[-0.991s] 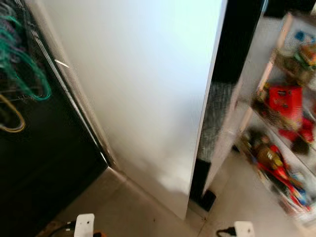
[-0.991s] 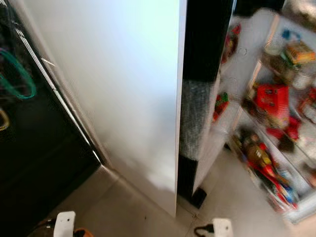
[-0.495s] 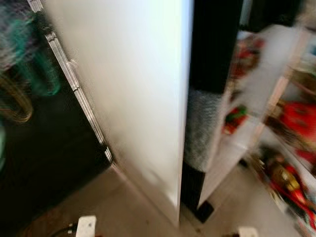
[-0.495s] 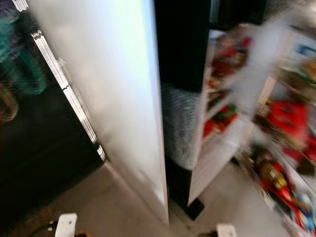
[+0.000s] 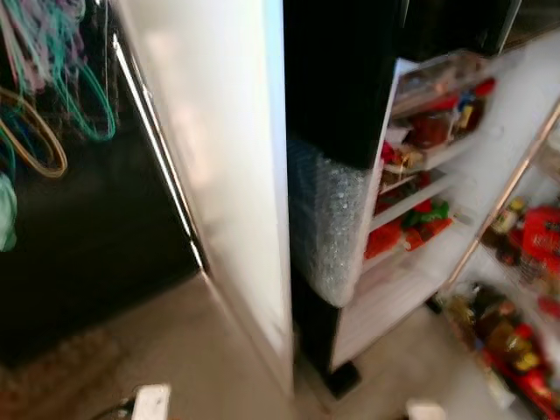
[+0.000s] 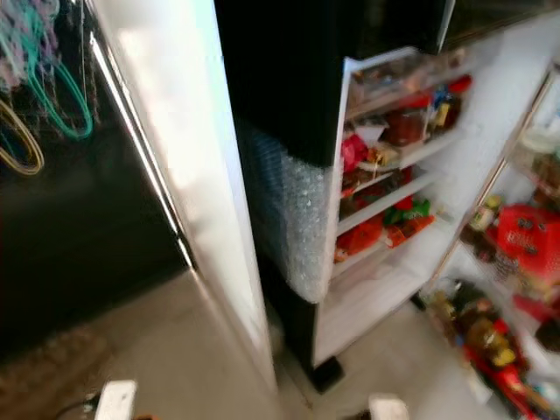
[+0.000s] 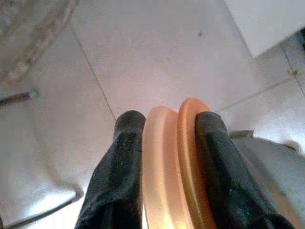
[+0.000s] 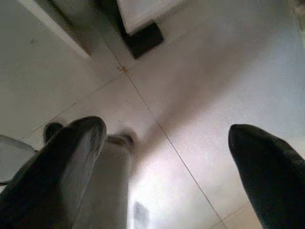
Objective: Restocking fridge
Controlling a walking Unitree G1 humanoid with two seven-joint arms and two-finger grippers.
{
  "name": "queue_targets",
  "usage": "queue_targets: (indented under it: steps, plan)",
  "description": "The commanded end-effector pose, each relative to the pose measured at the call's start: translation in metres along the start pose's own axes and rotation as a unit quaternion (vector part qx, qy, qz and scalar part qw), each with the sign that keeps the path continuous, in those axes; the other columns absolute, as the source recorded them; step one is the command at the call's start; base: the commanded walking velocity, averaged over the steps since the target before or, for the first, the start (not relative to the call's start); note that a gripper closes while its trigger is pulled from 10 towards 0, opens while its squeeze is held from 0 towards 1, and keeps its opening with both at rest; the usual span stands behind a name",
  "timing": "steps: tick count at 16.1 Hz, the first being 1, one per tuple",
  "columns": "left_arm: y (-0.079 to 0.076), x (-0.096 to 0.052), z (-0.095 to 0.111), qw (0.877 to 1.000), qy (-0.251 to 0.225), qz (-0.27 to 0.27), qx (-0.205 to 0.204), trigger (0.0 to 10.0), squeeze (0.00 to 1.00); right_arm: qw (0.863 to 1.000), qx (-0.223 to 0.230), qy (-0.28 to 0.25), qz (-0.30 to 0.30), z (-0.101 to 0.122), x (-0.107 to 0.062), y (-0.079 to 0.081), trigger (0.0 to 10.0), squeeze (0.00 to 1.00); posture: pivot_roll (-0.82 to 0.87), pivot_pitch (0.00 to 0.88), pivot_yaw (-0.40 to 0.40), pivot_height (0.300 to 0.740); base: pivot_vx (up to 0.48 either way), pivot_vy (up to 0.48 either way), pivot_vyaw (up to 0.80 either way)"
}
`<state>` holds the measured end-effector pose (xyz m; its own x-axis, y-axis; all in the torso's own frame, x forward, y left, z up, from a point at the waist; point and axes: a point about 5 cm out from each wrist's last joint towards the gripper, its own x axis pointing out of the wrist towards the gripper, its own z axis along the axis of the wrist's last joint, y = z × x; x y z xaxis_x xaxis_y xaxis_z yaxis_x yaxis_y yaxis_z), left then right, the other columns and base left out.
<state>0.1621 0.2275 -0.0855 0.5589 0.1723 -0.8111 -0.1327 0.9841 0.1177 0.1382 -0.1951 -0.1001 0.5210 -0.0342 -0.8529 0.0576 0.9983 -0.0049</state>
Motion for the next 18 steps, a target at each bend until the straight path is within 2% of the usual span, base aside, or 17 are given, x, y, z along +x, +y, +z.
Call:
queue_targets:
  steps: [1, 7, 18]
  plan:
    - [-0.0056, 0.0007, 0.0018, 1.0, 0.0, -0.009, 0.0, 10.0, 0.0, 1.0, 0.005, 0.002, -0.006, -0.0015, -0.0009, -0.0051, 10.0, 0.0, -0.1, 0.0, 0.055, 0.74, 0.0, -0.375, 0.0]
    - [-0.0072, 0.0006, 0.0012, 1.0, 0.001, -0.009, -0.005, 10.0, 0.0, 1.0, 0.014, 0.004, -0.012, -0.0022, -0.0014, -0.0087, 10.0, 0.0, -0.1, 0.034, 0.053, 0.74, 0.0, -0.376, 0.0]
    - [-0.0075, 0.001, 0.0031, 1.0, -0.001, -0.009, -0.005, 10.0, 0.0, 1.0, 0.004, 0.004, -0.012, -0.0013, -0.002, -0.0145, 10.0, 0.0, -0.11, 0.061, 0.055, 0.74, 0.0, -0.377, 0.0]
